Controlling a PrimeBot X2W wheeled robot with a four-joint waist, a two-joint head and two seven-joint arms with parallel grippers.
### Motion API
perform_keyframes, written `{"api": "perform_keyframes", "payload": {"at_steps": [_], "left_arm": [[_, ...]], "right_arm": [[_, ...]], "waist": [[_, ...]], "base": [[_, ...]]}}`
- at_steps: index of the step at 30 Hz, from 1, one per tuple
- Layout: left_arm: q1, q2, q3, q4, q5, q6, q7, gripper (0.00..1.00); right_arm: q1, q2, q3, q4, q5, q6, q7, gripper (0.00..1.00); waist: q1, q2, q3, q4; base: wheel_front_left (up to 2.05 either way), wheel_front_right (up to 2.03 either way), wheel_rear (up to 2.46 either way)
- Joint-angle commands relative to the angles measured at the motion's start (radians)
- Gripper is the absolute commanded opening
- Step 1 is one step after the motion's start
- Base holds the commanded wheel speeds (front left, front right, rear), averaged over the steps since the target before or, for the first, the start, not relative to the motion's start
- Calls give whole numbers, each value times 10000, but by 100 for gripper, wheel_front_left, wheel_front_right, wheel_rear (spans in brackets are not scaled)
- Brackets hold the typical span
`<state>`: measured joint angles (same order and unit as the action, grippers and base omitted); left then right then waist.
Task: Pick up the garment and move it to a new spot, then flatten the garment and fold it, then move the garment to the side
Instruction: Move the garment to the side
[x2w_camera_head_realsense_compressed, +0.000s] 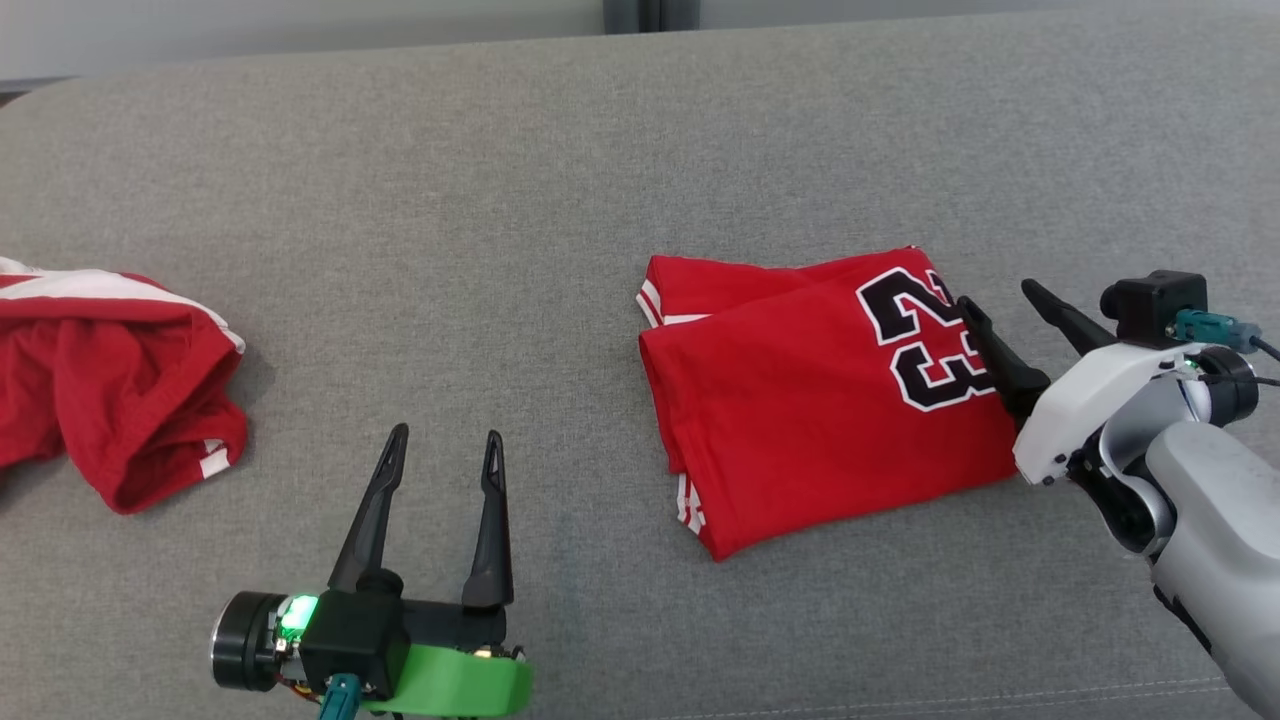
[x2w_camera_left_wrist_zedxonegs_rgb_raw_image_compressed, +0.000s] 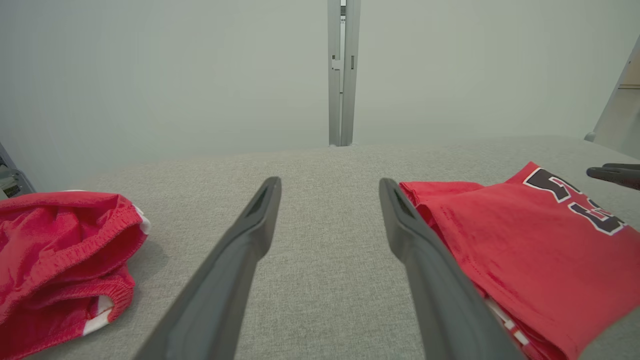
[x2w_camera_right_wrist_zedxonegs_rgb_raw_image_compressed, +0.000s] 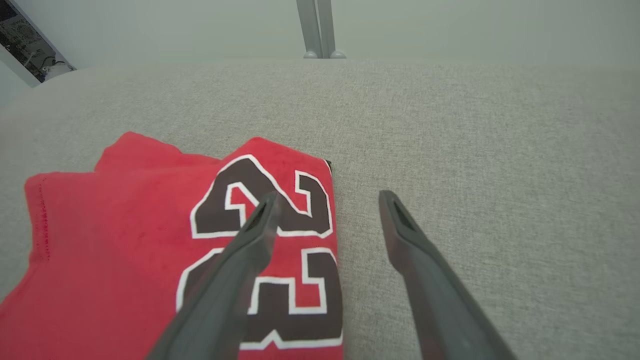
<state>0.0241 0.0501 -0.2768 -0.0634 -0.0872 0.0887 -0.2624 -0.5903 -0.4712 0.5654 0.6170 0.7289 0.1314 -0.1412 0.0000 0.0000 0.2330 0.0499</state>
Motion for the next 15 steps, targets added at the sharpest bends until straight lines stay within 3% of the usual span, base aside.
{"api": "perform_keyframes", "payload": {"at_steps": [1,12,13,15], "left_arm": [[-244,9,-57,-40,-77,47,-32,100],[-601,11,-396,-71,41,149,-32,100],[-608,11,-417,-70,66,160,-32,100],[-612,11,-438,-83,87,176,-32,100]], "right_arm": [[-238,-136,240,109,311,-16,102,100],[-1053,-602,1622,749,2140,-16,366,100],[-1126,-635,1724,819,2205,-16,224,81],[-1179,-637,1868,963,2347,-16,35,13]], "waist": [[0,0,569,279],[0,0,1010,681],[0,0,1021,701],[0,0,1019,718]], "base": [[0,0,0],[0,0,0],[0,0,0],[0,0,0]]}}
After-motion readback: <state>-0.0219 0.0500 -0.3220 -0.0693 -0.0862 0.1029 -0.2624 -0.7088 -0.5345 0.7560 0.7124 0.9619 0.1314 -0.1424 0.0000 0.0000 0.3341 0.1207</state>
